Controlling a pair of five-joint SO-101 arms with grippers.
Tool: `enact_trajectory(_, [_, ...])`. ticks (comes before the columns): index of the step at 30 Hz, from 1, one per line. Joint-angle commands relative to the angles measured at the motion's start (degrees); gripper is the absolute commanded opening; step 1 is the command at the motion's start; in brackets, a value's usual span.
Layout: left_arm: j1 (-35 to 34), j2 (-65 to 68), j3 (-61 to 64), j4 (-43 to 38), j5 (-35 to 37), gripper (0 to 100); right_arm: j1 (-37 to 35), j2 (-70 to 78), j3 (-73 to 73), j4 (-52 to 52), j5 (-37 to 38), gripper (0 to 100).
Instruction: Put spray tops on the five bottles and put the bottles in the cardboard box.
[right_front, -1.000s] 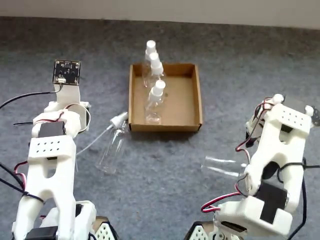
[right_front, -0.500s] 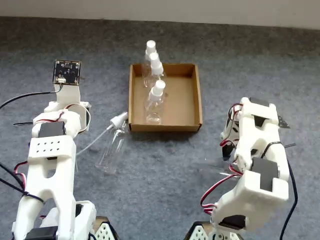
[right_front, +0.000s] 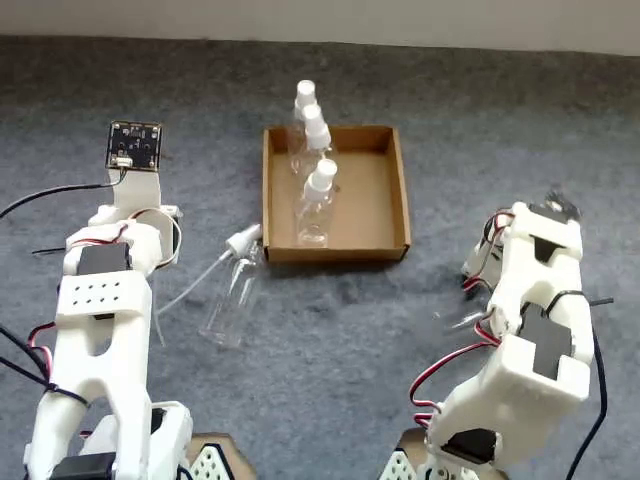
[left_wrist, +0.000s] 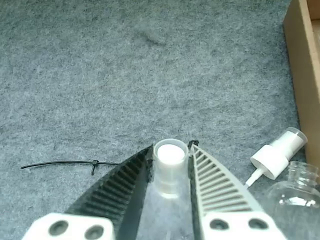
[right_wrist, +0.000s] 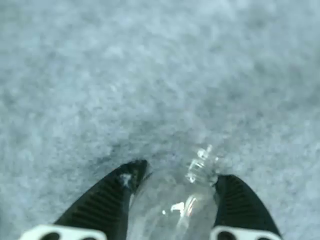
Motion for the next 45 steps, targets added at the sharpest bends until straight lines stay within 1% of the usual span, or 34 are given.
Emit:
enact_trajectory(1, [0.92, -0.66, -0.40, 0.88, 0.53, 10, -0.40, -0.22, -7.60, -6.37, 20.04, 15.9])
enact_trajectory(4, [0.92, -0.66, -0.40, 0.88, 0.53, 10, -1.71, -0.13, -9.63, -3.38, 31.74, 15.9])
enact_trajectory(6, [0.92, -0.66, -0.40, 0.88, 0.53, 10, -2.24, -0.40, -10.95, -0.92, 37.89, 15.9])
enact_trajectory(10, [0.92, -0.66, -0.40, 0.88, 0.53, 10, -3.21, -0.40, -14.81, 7.34, 38.42, 15.9])
enact_trajectory(14, [0.92, -0.66, -0.48, 0.79, 0.53, 10, -3.38, -0.57, -17.10, 11.91, 38.51, 15.9])
enact_trajectory(17, [0.92, -0.66, -0.40, 0.88, 0.53, 10, -3.91, -2.42, -21.14, 11.38, 38.42, 15.9])
enact_trajectory(21, [0.92, -0.66, -0.40, 0.97, 0.53, 10, -5.58, -2.77, -25.01, 6.90, 38.95, 15.9])
enact_trajectory(24, [0.92, -0.75, -0.75, 2.11, 0.53, 10, -7.34, -1.54, -26.42, 6.29, 42.29, 15.9])
enact_trajectory(29, [1.01, -0.75, -1.63, 3.08, 0.53, 10, -9.63, -0.84, -26.59, 6.29, 43.08, 15.9])
enact_trajectory(30, [1.01, -0.75, -1.71, 3.34, 0.53, 10, -9.98, -0.75, -26.59, 5.76, 44.66, 15.9])
enact_trajectory(34, [1.01, -0.75, -1.63, 3.69, 0.53, 10, -10.42, -0.75, -26.33, 3.56, 57.23, 15.9])
enact_trajectory(35, [1.01, -0.75, -1.63, 3.69, 0.53, 10, -10.33, -0.75, -26.33, 3.47, 58.37, 15.9])
enact_trajectory(36, [1.01, -0.75, -1.54, 3.69, 0.53, 10, -9.98, -0.92, -26.24, 3.65, 57.23, 15.9])
enact_trajectory(37, [1.01, -0.75, -1.54, 3.69, 0.53, 10, -9.71, -1.10, -26.15, 4.70, 54.33, 15.9])
enact_trajectory(40, [1.01, -0.75, -1.54, 3.52, 0.53, 10, -7.34, -1.45, -26.59, 14.73, 41.85, 15.9])
enact_trajectory(41, [1.01, -0.75, -1.54, 3.52, 0.53, 10, -6.46, -1.98, -26.59, 17.45, 39.21, 15.9])
enact_trajectory(42, [1.01, -0.75, -1.54, 3.52, 0.53, 10, -5.32, -2.95, -26.15, 18.42, 38.42, 15.1])
enact_trajectory(43, [1.01, -0.75, -1.54, 3.60, 0.53, 10, -4.44, -3.65, -25.98, 17.19, 37.98, 13.5])
enact_trajectory(45, [1.01, -0.75, -1.45, 3.60, 0.53, 10, -2.68, -4.00, -22.02, 11.30, 36.57, 9.3])
